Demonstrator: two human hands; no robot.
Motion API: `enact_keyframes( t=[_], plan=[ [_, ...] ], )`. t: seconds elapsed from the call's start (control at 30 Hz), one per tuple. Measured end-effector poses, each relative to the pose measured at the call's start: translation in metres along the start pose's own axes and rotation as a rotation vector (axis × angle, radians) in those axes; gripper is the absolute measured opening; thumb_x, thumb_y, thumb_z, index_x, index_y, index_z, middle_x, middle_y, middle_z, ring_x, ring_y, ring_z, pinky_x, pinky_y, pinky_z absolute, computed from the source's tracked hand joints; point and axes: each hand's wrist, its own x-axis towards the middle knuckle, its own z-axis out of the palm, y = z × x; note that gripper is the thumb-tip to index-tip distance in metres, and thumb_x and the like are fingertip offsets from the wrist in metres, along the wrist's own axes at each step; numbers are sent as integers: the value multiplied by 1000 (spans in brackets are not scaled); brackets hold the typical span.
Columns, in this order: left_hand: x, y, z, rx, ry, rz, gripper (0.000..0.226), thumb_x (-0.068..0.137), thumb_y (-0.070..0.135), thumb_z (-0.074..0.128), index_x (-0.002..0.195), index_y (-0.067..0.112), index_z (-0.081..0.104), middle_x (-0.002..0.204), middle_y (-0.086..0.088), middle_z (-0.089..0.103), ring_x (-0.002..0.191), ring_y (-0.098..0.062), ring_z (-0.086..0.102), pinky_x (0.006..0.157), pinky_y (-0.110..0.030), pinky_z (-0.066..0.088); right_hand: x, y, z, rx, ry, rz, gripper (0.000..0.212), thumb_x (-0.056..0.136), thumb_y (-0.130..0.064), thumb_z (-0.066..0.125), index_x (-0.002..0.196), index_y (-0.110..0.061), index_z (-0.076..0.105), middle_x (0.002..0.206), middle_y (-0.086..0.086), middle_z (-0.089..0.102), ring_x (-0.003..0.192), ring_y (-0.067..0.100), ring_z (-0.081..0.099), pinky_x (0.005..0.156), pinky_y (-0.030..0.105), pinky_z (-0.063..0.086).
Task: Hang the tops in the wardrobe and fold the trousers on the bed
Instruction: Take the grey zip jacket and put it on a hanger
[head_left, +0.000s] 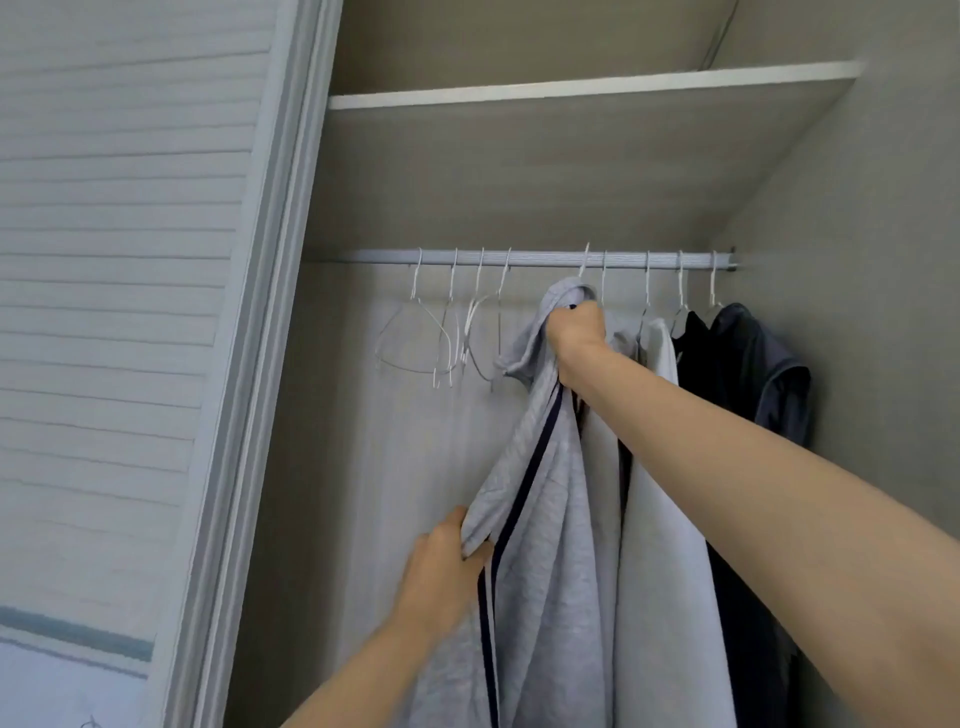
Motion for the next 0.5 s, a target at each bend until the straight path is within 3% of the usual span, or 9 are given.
enact_keyframes(
  t=[0.17, 0.3, 0.5],
  plan=[
    [48, -6, 23, -116, -21, 34, 18, 95, 13, 57, 80, 24, 53, 69, 7, 59, 49, 7, 48, 49, -11, 38, 55, 6, 17, -68, 42, -37, 37, 96, -8, 45, 131, 3, 46, 131, 19, 54, 119, 34, 53, 100, 40, 45],
    [70, -15, 34, -155, -26, 34, 7, 95, 13, 58, 98, 19, 61, 89, -2, 70, 75, -12, 64, 67, -18, 51, 80, 15, 29, -136, 46, -86, 34, 97, -10, 44, 128, 3, 49, 128, 19, 56, 117, 34, 55, 96, 37, 45],
    [92, -22, 42, -204, -30, 76, 21, 96, 13, 57, 114, 23, 61, 105, 8, 70, 97, -8, 66, 90, -28, 54, 100, 13, 43, -188, 35, -122, 37, 97, -11, 47, 131, 4, 49, 131, 19, 55, 121, 33, 53, 95, 34, 44]
  ],
)
